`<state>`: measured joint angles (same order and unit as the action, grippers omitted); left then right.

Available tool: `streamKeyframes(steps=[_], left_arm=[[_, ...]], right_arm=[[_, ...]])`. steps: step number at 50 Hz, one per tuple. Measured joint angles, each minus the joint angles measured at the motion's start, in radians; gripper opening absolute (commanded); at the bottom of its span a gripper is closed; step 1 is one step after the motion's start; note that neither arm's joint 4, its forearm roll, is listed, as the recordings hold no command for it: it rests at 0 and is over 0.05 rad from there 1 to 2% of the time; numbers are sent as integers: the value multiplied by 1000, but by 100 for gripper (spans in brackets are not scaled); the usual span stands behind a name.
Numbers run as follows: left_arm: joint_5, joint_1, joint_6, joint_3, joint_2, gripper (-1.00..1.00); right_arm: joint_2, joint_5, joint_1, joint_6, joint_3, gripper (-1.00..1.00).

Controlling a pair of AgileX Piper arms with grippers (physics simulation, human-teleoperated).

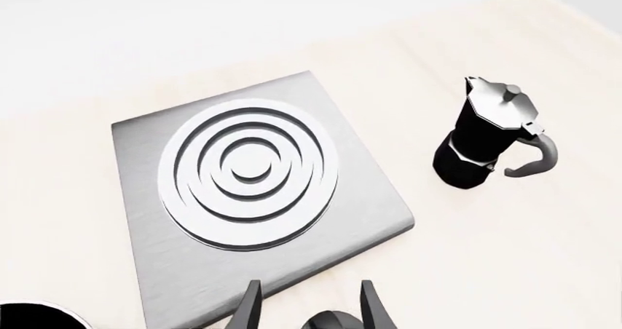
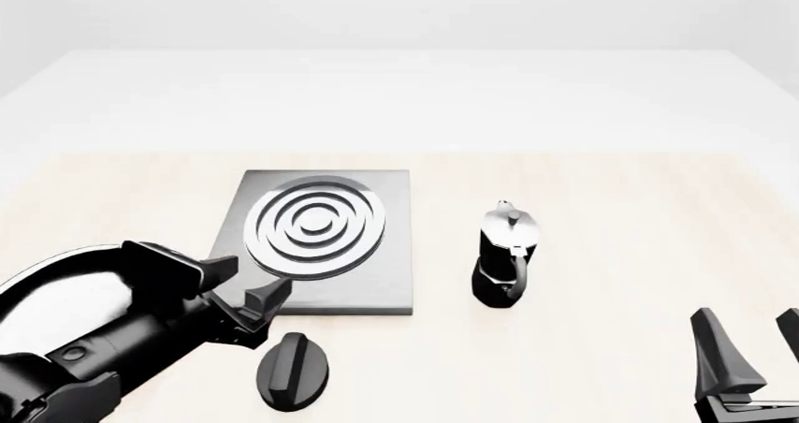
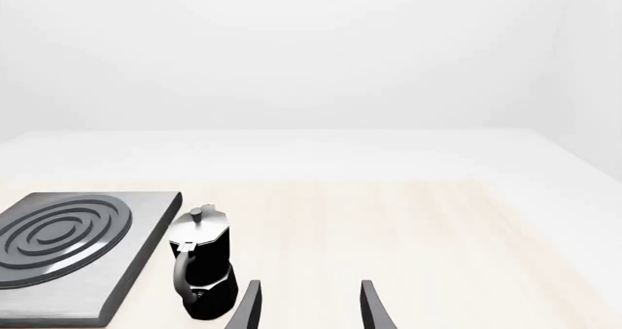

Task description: Turn on the stove.

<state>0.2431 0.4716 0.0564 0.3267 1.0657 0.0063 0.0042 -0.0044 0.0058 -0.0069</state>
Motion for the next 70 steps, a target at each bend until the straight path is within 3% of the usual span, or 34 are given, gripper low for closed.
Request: streamKeyframes(steps=[36,70], left_arm=[[153,46,134,-63,182,100],[245,49,172,-110,278,100]], right_arm=[[1,0,0,0,-1,100],[1,1,0,0,-1,100]])
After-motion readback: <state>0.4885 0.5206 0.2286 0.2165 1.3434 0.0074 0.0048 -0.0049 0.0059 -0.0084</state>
